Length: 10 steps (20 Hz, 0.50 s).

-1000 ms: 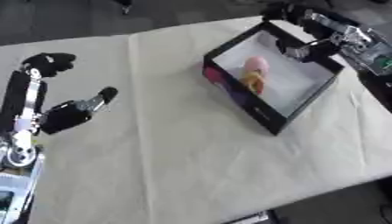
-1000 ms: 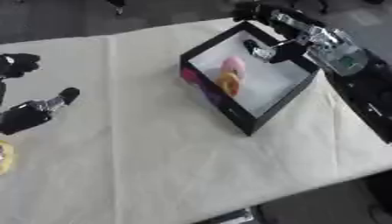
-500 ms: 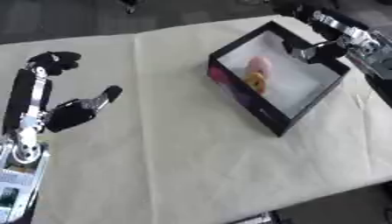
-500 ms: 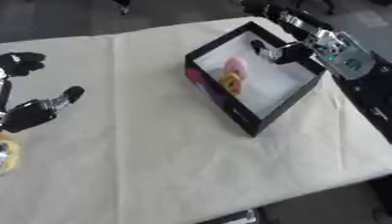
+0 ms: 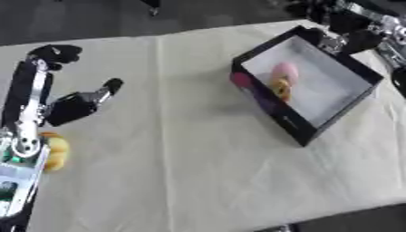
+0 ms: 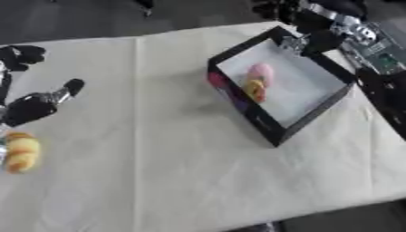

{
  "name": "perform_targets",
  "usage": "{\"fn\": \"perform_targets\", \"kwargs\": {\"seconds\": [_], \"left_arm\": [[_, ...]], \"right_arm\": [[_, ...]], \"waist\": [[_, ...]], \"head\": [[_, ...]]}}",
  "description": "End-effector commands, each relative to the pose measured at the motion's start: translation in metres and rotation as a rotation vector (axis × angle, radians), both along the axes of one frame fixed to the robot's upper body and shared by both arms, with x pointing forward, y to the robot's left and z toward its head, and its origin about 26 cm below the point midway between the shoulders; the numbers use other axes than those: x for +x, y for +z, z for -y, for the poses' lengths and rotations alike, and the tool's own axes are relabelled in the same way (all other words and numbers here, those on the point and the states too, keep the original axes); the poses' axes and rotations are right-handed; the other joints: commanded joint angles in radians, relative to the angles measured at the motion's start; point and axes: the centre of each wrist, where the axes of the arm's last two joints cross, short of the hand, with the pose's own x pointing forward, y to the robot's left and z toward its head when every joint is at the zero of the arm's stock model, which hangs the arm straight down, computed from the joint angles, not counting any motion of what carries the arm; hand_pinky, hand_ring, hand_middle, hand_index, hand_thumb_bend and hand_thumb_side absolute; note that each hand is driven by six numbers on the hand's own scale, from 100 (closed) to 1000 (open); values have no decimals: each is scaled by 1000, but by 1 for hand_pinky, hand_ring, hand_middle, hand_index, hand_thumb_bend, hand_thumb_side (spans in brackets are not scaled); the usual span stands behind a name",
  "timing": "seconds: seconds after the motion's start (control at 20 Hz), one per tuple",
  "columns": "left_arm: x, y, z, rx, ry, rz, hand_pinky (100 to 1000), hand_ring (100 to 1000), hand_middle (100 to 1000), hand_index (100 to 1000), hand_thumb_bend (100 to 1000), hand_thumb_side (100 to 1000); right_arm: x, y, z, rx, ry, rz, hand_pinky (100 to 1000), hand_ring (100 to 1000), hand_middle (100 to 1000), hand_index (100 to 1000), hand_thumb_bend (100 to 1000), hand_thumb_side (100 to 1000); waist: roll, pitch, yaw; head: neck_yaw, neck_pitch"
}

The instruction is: Pick up the objects with one hand, pass them to the other hand, and then place them into the box on the other side of the table.

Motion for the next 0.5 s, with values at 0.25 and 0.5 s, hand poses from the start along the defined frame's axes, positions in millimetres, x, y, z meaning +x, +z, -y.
{"fn": "perform_targets", "kwargs": {"seconds": [0.25,0.5], "left_arm": [[7,43,-49,167,11,-84,815,798,714,800,690,529],[9,48,-64,209,-36,-288,820,801,715,803,699,532]], "right_arm": [[-4,26,3,-22,-6,-5,1000,997,1000,1000,100,338],[-4,28,2,-24,-6,-9,1000,994,1000,1000,100,331]], "waist": [[26,-31,11],[33,-30,12]], "head": [[54,-3],[74,-3]]}}
